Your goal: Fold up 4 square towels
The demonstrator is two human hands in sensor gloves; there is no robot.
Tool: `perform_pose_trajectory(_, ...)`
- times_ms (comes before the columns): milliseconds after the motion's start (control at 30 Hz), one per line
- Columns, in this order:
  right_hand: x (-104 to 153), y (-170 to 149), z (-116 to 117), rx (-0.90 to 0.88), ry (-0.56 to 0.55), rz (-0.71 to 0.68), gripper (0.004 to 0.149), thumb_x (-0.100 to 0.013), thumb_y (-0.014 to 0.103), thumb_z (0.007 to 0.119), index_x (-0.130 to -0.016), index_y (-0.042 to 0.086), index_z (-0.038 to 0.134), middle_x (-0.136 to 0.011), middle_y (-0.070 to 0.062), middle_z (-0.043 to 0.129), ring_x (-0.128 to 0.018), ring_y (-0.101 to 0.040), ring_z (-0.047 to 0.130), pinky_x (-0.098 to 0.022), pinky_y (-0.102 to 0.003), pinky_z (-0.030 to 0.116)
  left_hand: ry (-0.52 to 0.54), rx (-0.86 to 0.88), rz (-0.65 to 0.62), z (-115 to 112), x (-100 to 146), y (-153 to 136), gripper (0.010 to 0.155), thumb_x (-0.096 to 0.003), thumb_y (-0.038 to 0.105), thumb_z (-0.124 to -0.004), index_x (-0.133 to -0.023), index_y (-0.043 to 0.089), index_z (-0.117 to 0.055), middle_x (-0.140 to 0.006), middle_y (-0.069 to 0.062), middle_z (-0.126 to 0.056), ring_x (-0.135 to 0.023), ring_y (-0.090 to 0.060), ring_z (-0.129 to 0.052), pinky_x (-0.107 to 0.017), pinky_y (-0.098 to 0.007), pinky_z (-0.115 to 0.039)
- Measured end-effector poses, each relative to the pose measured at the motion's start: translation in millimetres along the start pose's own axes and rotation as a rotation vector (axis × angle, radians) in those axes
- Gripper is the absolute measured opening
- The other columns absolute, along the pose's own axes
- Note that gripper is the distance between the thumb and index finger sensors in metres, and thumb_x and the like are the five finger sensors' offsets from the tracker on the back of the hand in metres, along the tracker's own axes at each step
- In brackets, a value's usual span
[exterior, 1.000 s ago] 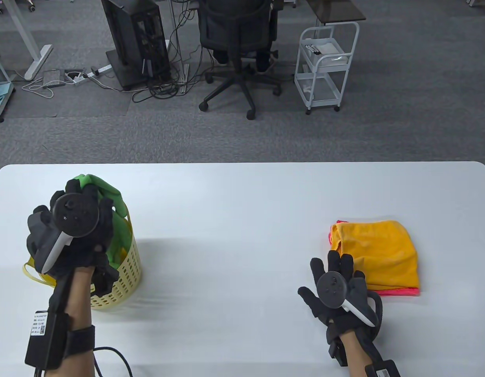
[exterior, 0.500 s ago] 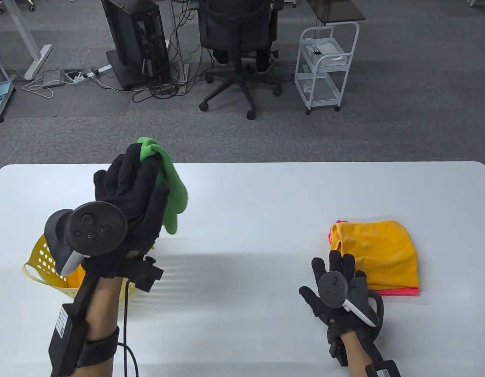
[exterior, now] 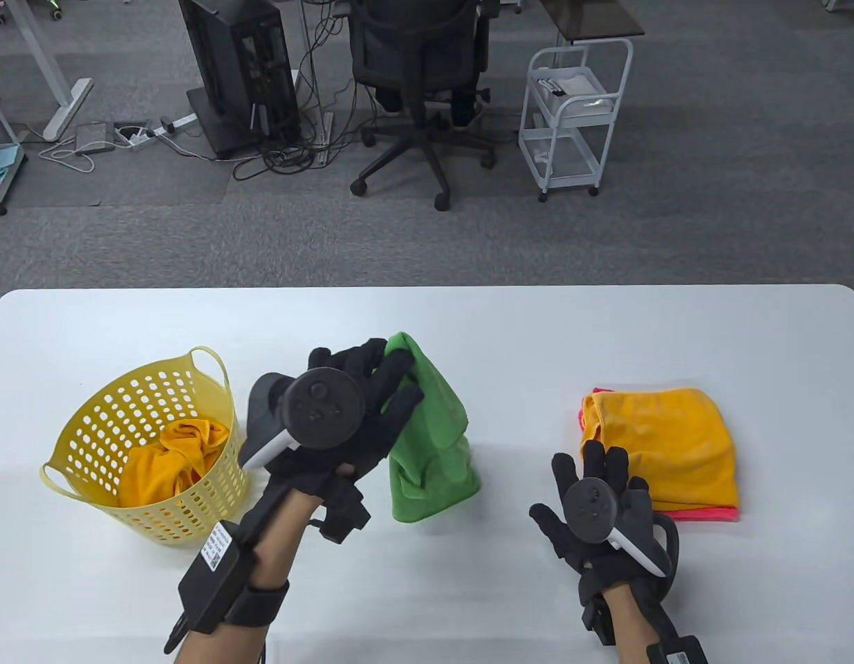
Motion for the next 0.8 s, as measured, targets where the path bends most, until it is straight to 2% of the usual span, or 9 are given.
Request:
perform_pose_trajectory(167,-1,-1,0,0.000,0.009,0.002,0.082,-0.061,0.059,0.064,-0.119,0.015,0.026,-0.122,-0.023,0.002,-0.105,-0.050,-0.002,-0.070,-0.073,0.016,-0.165,-0.008,0.126,-67,-31,-40,0.069,-0.0624,0.049,-0.054,-0.113,0.002,-0.059,-0.120,-0.033,-0.045,-0.101,-0.059,-0.045,-0.071,-0.076,-0.016)
perform_pose_trajectory(333,-3,-2,2,0.000,0.020,0.007,0.081,-0.061,0.059,0.064,-0.119,0.015,0.027,-0.122,-0.023,0.002,-0.105,-0.050,-0.002,-0.070,-0.073,0.015,-0.255,-0.068,0.235,-111,-51,-77,0.070,-0.0620,0.050,-0.054,-0.114,0.003,-0.056,-0.121,-0.032,-0.041,-0.102,-0.058,-0.042,-0.071,-0.076,-0.015)
perform_pose_trajectory(533,-9,-5,6,0.010,0.044,0.020,0.081,-0.061,0.058,0.064,-0.119,0.015,0.027,-0.122,-0.024,0.002,-0.105,-0.050,-0.002,-0.070,-0.073,0.015,-0.337,-0.138,0.297,-144,-60,-104,0.070,-0.0614,0.051,-0.054,-0.115,0.007,-0.055,-0.122,-0.029,-0.040,-0.104,-0.056,-0.041,-0.071,-0.076,-0.014)
perform_pose_trajectory(633,-11,-6,7,0.013,0.046,0.032,0.080,-0.062,0.058,0.064,-0.119,0.015,0.027,-0.122,-0.023,0.002,-0.105,-0.050,-0.002,-0.070,-0.072,0.015,-0.405,-0.170,0.294,-159,-58,-113,0.071,-0.0609,0.054,-0.053,-0.117,0.011,-0.050,-0.124,-0.026,-0.033,-0.107,-0.055,-0.034,-0.071,-0.076,-0.012)
perform_pose_trajectory(700,-12,-8,8,0.011,0.049,0.038,0.080,-0.062,0.058,0.064,-0.119,0.015,0.027,-0.122,-0.024,0.002,-0.105,-0.050,-0.001,-0.070,-0.072,0.016,-0.403,-0.159,0.296,-163,-54,-118,0.073,-0.0604,0.055,-0.052,-0.119,0.012,-0.043,-0.124,-0.028,-0.027,-0.107,-0.056,-0.029,-0.071,-0.076,-0.011)
perform_pose_trajectory(800,-14,-11,10,0.008,0.061,0.051,0.080,-0.062,0.058,0.064,-0.119,0.015,0.027,-0.122,-0.024,0.003,-0.105,-0.050,-0.001,-0.070,-0.072,0.016,-0.357,-0.138,0.273,-155,-48,-118,0.070,-0.0599,0.056,-0.053,-0.119,0.021,-0.044,-0.124,-0.029,-0.024,-0.107,-0.058,-0.026,-0.071,-0.076,-0.011)
Point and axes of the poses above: the tracker on the back of each hand, its own y axis roughly to the thumb side, its own x axis roughly from the fingertips to the wrist, z = x × y, the point moved 3 cm from there along -x, roughly from the wrist to the fingertips
